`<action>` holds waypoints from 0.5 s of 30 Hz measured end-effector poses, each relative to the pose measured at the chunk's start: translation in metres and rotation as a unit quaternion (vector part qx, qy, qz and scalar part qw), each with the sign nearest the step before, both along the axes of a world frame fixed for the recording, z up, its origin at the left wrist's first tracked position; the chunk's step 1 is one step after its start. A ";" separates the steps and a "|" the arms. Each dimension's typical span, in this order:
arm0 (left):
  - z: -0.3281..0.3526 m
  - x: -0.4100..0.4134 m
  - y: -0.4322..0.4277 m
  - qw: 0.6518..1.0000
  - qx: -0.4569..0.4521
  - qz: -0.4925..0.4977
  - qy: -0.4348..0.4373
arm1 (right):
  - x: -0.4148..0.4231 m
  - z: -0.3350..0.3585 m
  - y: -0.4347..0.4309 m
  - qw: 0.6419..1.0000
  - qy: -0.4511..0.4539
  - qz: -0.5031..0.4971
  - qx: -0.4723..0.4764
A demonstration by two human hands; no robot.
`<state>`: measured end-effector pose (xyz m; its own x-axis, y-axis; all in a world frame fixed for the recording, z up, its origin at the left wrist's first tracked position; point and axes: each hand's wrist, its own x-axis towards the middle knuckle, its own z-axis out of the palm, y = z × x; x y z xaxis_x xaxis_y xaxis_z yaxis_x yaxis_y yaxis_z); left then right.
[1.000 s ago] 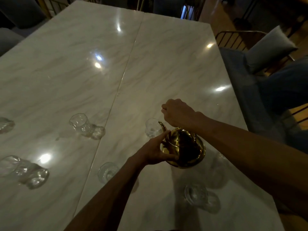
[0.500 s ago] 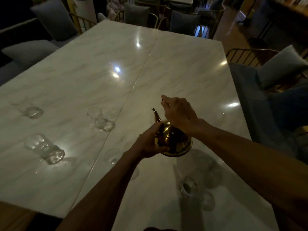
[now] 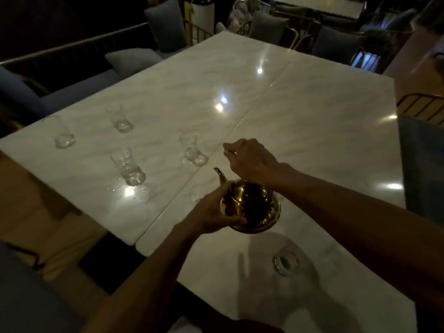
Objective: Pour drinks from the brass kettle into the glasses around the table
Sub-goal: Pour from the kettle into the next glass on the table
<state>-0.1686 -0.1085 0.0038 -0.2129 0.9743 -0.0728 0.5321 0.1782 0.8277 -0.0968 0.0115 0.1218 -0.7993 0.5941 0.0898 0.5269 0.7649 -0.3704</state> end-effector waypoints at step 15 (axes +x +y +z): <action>-0.029 -0.019 -0.038 0.991 -0.118 0.029 -0.062 | -0.056 -0.032 -0.027 0.987 -0.148 0.034 -0.055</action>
